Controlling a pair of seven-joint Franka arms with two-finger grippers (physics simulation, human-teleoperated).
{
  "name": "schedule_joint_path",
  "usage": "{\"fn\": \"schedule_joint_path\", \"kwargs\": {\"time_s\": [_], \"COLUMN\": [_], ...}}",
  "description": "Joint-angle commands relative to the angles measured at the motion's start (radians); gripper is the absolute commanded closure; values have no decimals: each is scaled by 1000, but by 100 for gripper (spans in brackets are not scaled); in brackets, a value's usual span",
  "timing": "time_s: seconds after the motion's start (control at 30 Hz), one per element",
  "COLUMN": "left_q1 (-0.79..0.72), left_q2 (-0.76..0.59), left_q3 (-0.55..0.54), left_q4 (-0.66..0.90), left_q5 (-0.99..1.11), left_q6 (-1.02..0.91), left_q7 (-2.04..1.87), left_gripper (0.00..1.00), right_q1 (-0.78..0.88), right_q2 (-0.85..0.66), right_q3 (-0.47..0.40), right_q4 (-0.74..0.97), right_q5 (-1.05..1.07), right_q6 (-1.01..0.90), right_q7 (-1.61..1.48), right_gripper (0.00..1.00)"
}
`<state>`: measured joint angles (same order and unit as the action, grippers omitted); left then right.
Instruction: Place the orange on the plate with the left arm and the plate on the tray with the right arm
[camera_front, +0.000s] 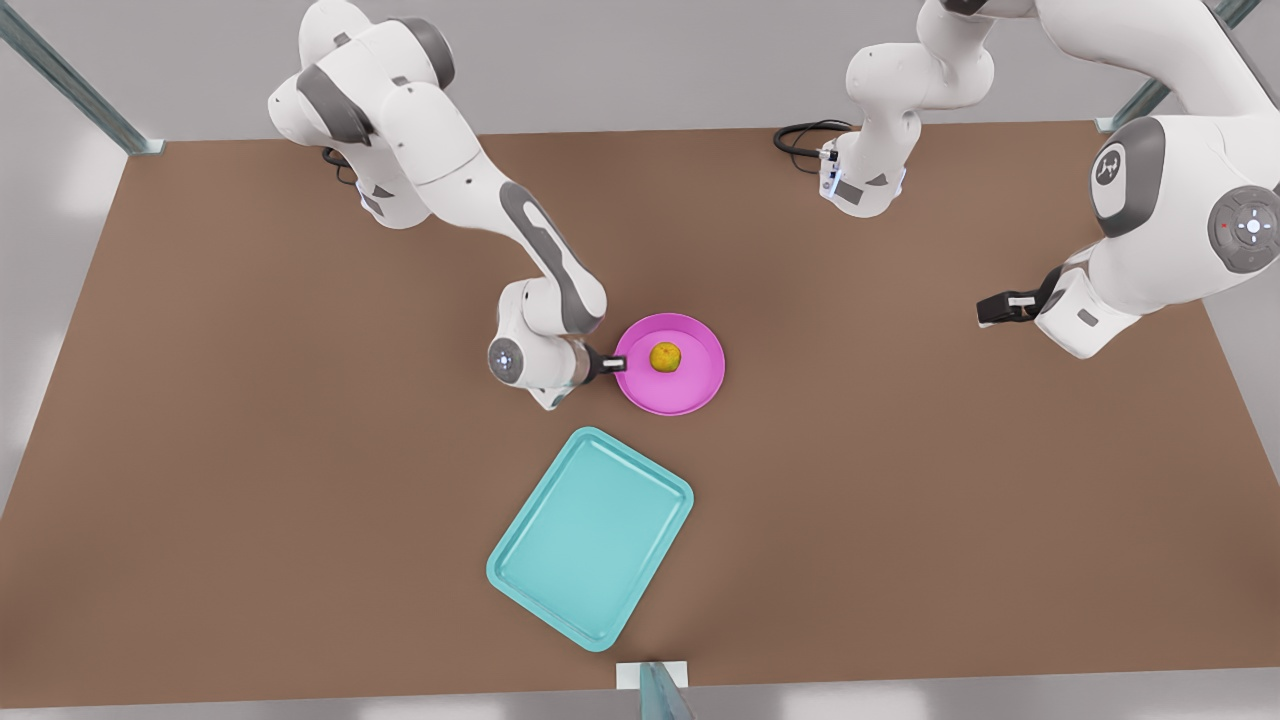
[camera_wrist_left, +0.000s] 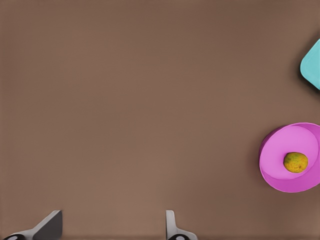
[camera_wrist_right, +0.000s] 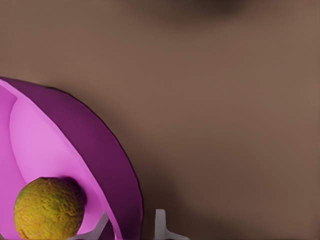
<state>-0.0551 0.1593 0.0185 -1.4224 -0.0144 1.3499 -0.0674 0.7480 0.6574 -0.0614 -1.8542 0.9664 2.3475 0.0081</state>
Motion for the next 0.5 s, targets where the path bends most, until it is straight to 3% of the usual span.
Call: {"fn": "schedule_joint_path", "kwargs": {"time_s": [0.0,0.13,0.27,0.47], "left_q1": [0,1,1,1], "left_q2": [-1,5,8,2], "left_q3": [0,0,0,0], "left_q4": [0,30,31,31], "left_q5": [-1,-1,-1,1], "left_q6": [-2,-11,-8,-40], "left_q7": [6,6,6,3], "left_gripper": [0,0,0,0], "right_q1": [-1,-2,-6,-4], "right_q2": [10,7,4,-21], "right_q3": [0,0,0,3], "right_q4": [7,12,12,15], "right_q5": [0,0,0,2], "right_q6": [0,-14,-17,-51], "right_q7": [-30,-26,-28,-26], "right_gripper": [56,64,79,79]}}
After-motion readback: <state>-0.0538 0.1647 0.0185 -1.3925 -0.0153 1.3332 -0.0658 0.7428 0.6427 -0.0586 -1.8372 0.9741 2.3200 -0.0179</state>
